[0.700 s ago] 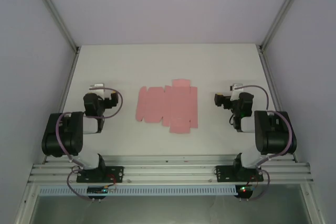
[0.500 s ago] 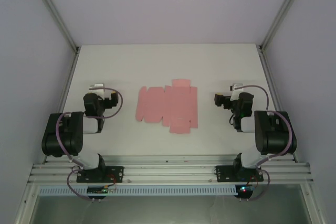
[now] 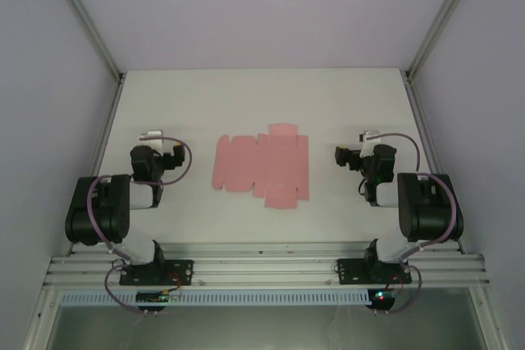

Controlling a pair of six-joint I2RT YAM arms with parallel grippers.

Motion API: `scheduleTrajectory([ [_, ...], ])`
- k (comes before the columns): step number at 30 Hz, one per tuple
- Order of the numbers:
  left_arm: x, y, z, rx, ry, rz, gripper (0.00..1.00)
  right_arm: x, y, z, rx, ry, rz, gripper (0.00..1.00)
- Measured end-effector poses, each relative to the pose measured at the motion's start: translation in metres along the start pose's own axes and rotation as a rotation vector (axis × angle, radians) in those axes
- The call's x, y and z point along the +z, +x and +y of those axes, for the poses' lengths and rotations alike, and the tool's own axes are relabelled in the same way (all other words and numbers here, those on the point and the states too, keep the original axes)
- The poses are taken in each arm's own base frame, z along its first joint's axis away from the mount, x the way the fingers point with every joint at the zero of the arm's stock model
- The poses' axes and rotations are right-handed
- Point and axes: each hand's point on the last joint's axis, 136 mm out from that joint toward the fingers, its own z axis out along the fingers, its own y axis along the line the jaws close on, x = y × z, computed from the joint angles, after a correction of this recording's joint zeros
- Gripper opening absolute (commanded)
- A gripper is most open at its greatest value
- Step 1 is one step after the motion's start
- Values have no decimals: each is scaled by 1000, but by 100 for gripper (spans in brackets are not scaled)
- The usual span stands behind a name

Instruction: Assemble paper box

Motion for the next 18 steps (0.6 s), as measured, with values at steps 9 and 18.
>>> scheduleTrajectory([
  [9,0,0,0,0,0,0,100,0,0,0,0,-1,0,99],
  [18,-5,-41,-8,-26,42,17,100,-14,-29,-6,17,49,-20,96],
])
